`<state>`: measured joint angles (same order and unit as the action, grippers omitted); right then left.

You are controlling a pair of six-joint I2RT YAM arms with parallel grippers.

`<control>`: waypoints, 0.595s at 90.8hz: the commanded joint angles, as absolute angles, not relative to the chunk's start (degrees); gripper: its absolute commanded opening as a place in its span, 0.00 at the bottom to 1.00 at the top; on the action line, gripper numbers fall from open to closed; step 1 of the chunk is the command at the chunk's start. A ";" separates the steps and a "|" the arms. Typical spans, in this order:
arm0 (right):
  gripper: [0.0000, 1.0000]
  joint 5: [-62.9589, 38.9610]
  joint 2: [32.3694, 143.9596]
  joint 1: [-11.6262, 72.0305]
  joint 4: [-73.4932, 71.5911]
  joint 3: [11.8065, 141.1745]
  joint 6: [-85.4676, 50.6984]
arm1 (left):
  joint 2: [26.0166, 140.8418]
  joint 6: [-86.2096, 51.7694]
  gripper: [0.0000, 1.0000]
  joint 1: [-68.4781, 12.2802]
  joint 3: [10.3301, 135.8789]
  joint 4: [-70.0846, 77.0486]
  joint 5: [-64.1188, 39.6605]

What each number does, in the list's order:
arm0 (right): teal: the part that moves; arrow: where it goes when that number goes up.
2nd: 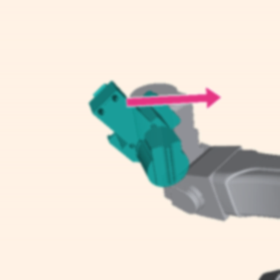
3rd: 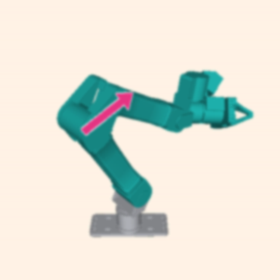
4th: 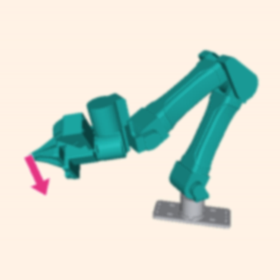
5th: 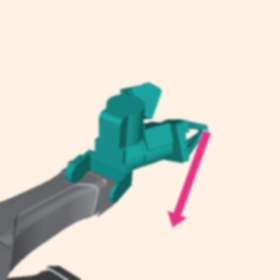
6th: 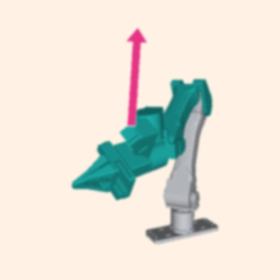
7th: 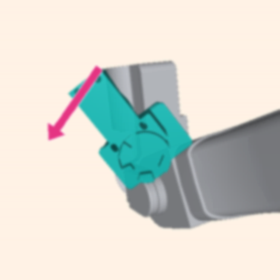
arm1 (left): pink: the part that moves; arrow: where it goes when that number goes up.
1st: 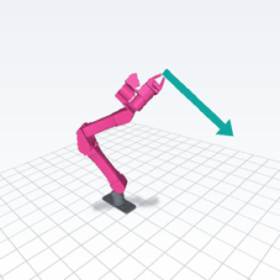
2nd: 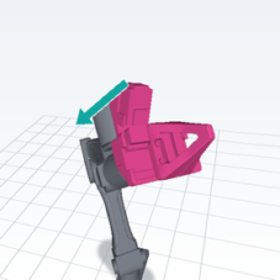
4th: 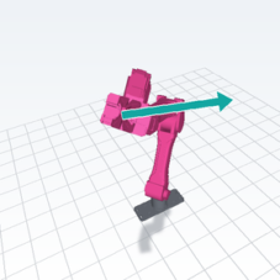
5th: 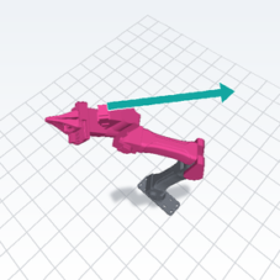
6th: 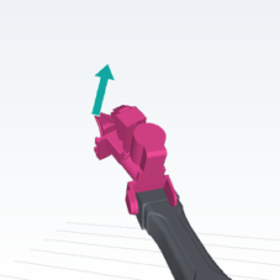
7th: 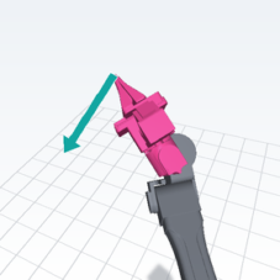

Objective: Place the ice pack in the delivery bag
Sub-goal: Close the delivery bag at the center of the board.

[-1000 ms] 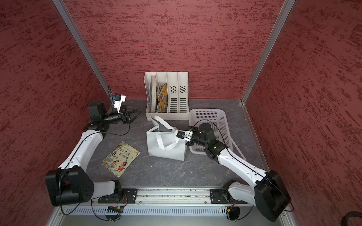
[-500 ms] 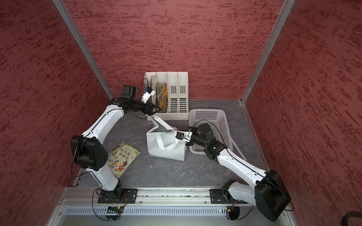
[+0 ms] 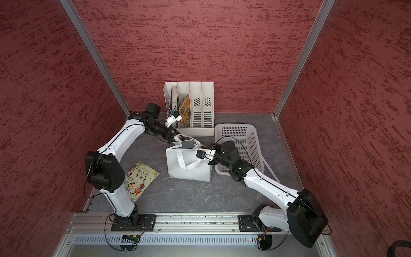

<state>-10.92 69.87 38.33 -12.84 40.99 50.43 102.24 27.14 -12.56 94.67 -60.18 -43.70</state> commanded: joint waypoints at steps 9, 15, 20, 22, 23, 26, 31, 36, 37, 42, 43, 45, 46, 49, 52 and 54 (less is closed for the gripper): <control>0.00 -9.24 71.45 38.93 -10.64 41.79 51.42 | 101.15 28.78 0.87 -13.00 93.82 -62.68 -45.74; 0.00 -9.73 71.39 38.94 -10.38 41.82 51.84 | 102.05 28.27 0.88 -13.07 95.16 -63.31 -46.79; 0.02 -9.92 71.30 38.93 -10.14 41.83 52.13 | 102.93 28.13 0.88 -13.25 96.41 -64.26 -47.44; 0.02 -9.93 71.22 38.93 -10.01 41.77 52.30 | 103.23 28.21 0.89 -13.40 96.90 -64.69 -47.85; 0.03 -9.93 71.16 38.94 -9.97 41.71 52.43 | 103.34 28.26 0.89 -13.47 97.14 -64.95 -48.01; 0.04 -9.93 71.04 38.94 -9.75 41.73 52.65 | 103.49 28.33 0.89 -13.67 97.67 -65.59 -48.38; 0.08 -9.91 70.82 38.94 -9.23 41.87 52.85 | 103.78 28.49 0.91 -14.01 98.19 -66.53 -48.80; 0.13 -10.06 70.63 38.94 -8.87 41.90 52.78 | 103.73 28.69 0.92 -14.62 98.42 -67.23 -48.68; 0.13 -10.17 70.60 38.94 -8.78 41.91 52.71 | 103.72 28.80 0.92 -14.78 98.47 -67.32 -48.60; 0.18 -10.72 70.34 38.94 -8.52 41.94 52.40 | 103.60 29.56 0.93 -15.70 98.42 -68.51 -47.98; 0.19 -10.85 70.28 38.94 -8.43 41.93 52.35 | 103.53 29.68 0.94 -15.89 98.39 -68.66 -47.81; 0.20 -11.15 70.11 38.94 -8.33 41.95 52.13 | 103.31 29.79 0.94 -16.26 98.16 -68.91 -47.31; 0.21 -11.29 70.08 38.94 -8.29 41.94 52.04 | 103.25 29.84 0.94 -16.39 98.04 -68.91 -47.03; 0.23 -11.84 69.93 38.94 -8.00 41.97 51.97 | 102.99 30.09 0.95 -16.79 97.63 -69.15 -46.23; 0.25 -12.30 69.76 38.94 -7.75 42.00 51.84 | 102.72 30.14 0.95 -17.11 97.38 -69.24 -45.65; 0.26 -12.72 69.65 38.94 -7.58 42.03 51.74 | 102.52 30.08 0.95 -17.20 97.32 -69.50 -45.40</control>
<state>-11.18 70.15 38.54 -12.19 41.36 52.45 102.80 28.21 -15.77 97.43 -66.54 -46.17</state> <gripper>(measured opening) 0.237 0.949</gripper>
